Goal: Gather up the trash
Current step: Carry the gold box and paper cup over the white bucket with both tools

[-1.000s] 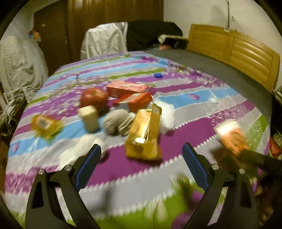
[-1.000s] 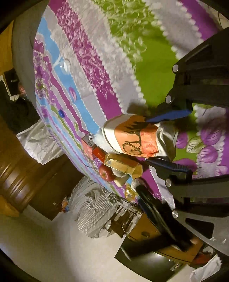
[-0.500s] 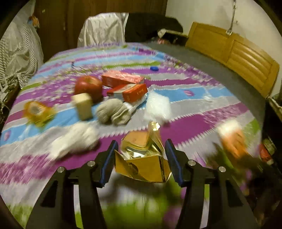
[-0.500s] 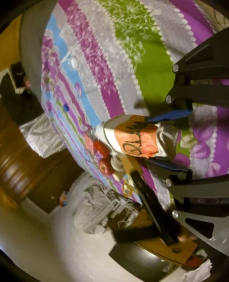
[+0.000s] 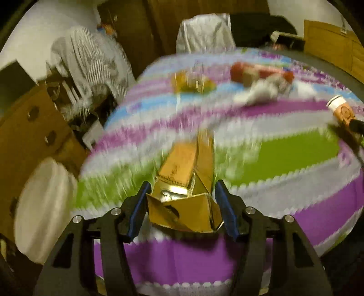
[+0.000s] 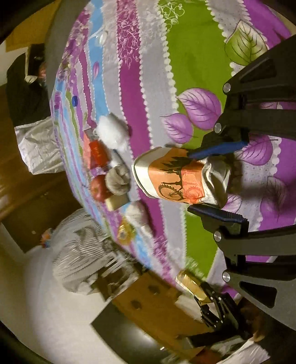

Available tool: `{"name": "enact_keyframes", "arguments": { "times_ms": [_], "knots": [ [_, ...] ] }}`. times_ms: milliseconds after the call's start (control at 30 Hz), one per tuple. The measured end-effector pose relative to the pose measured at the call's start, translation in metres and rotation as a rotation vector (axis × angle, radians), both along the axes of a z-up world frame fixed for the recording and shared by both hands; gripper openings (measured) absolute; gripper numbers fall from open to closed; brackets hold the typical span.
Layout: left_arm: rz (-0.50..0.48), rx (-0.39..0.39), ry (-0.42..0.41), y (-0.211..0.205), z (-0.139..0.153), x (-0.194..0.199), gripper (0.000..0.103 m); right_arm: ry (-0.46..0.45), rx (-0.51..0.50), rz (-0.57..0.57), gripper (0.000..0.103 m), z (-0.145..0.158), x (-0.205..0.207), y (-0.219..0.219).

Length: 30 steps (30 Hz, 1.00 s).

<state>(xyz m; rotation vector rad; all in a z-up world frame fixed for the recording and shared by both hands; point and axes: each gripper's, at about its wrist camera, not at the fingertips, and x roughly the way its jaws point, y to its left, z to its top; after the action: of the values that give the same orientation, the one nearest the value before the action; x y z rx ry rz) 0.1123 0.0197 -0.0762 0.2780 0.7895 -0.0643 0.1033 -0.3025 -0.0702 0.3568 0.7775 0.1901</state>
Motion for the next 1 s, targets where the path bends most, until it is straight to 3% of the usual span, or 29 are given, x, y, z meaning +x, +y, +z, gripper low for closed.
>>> {"name": "enact_keyframes", "arguments": {
  "times_ms": [133,233,300,400,433,500,533,567,600,733,1000],
  "knots": [
    [0.021,-0.087,-0.026,0.016,0.013,-0.004,0.074,0.033,-0.043,0.005,0.064,-0.006,0.000,0.002],
    [-0.024,-0.075,-0.049,0.011,0.025,-0.002,0.088,0.011,-0.056,-0.008,0.080,0.001,-0.004,-0.001],
    [-0.074,-0.056,-0.040,0.009,0.027,0.004,0.092,-0.006,-0.078,-0.012,0.083,0.005,-0.003,-0.002],
    [-0.128,-0.042,0.049,0.009,0.017,0.027,0.092,-0.001,-0.121,0.013,0.083,0.006,0.005,0.004],
    [-0.135,-0.052,0.070,0.010,0.012,0.031,0.092,0.008,-0.136,0.021,0.083,0.004,0.008,0.007],
    [-0.154,-0.080,0.123,0.010,0.004,0.041,0.074,0.040,-0.165,0.027,0.080,-0.003,0.015,0.011],
    [-0.166,-0.094,0.144,0.010,0.000,0.042,0.059,0.050,-0.170,0.032,0.067,-0.007,0.018,0.012],
    [-0.174,-0.111,0.148,0.010,-0.001,0.043,0.050,0.054,-0.178,0.033,0.060,-0.009,0.018,0.013],
    [-0.181,-0.128,0.142,0.009,-0.001,0.042,0.047,0.059,-0.189,0.036,0.054,-0.011,0.018,0.014],
    [-0.130,-0.139,0.135,0.008,-0.001,0.039,0.046,0.046,-0.189,0.027,0.049,-0.012,0.016,0.013],
    [0.054,-0.091,0.053,0.002,0.031,0.024,0.045,0.006,-0.147,0.028,0.047,0.005,0.012,0.019]
  ]
}}
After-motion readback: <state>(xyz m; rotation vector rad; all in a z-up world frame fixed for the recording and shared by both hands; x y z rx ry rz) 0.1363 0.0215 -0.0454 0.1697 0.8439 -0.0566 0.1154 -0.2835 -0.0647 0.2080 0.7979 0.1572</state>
